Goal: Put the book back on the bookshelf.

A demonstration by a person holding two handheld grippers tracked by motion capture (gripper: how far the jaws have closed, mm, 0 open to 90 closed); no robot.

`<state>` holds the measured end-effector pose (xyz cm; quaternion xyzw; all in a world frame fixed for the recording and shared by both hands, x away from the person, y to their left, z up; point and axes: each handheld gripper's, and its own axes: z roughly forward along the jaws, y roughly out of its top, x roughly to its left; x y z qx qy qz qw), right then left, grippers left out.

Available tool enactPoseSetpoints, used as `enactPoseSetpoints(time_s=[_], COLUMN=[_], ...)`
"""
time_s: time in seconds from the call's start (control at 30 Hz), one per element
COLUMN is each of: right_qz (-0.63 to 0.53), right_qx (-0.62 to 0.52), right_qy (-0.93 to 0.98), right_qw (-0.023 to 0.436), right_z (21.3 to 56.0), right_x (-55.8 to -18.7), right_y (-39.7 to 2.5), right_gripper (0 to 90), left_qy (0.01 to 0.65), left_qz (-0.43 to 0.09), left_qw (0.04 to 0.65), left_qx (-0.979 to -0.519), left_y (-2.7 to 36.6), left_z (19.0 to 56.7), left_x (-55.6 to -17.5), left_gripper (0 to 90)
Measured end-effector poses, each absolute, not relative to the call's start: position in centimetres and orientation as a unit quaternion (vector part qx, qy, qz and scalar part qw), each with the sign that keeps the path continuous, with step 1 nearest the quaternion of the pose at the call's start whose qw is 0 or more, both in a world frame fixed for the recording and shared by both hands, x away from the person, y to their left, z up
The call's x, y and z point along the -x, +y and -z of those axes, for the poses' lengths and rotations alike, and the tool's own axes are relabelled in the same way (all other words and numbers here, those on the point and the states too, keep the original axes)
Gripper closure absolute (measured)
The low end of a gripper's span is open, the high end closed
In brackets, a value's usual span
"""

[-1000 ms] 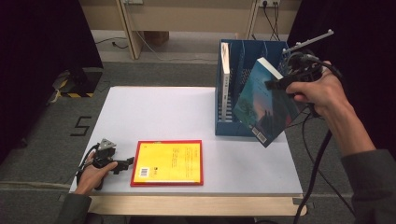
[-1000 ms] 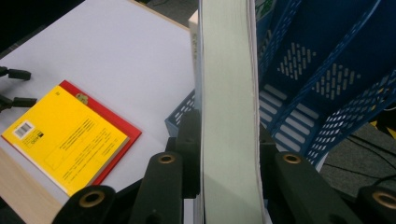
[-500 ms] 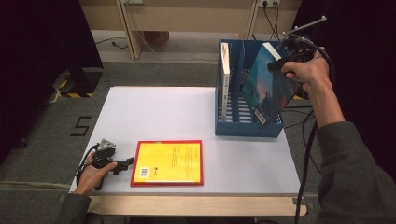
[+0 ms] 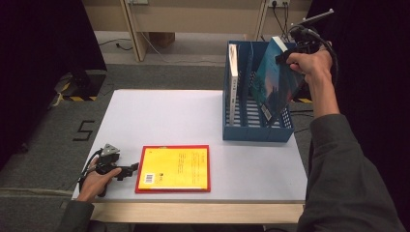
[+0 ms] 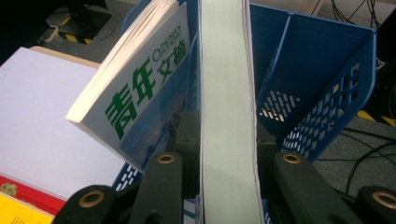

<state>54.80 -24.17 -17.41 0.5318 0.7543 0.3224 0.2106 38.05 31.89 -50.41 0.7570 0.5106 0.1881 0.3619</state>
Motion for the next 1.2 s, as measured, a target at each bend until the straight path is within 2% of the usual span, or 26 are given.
enactPoseSetpoints(time_s=[0.73,1.2], right_qz=[-0.328,-0.323], right_qx=[-0.577,-0.586], right_qy=[0.720,0.718], right_qw=[0.204,0.191], right_z=[18.8,22.4], right_x=[-58.6,-61.1], right_y=[-22.6,-21.4], right_gripper=[73.2,72.7], left_qy=[0.507,0.507], left_qz=[-0.190,-0.191], left_qw=[0.363,0.365], left_qx=[-0.759,-0.758], left_y=[31.9,32.0], left_z=[50.4,50.5], left_x=[-38.0,-37.9], left_gripper=[5.9,5.9])
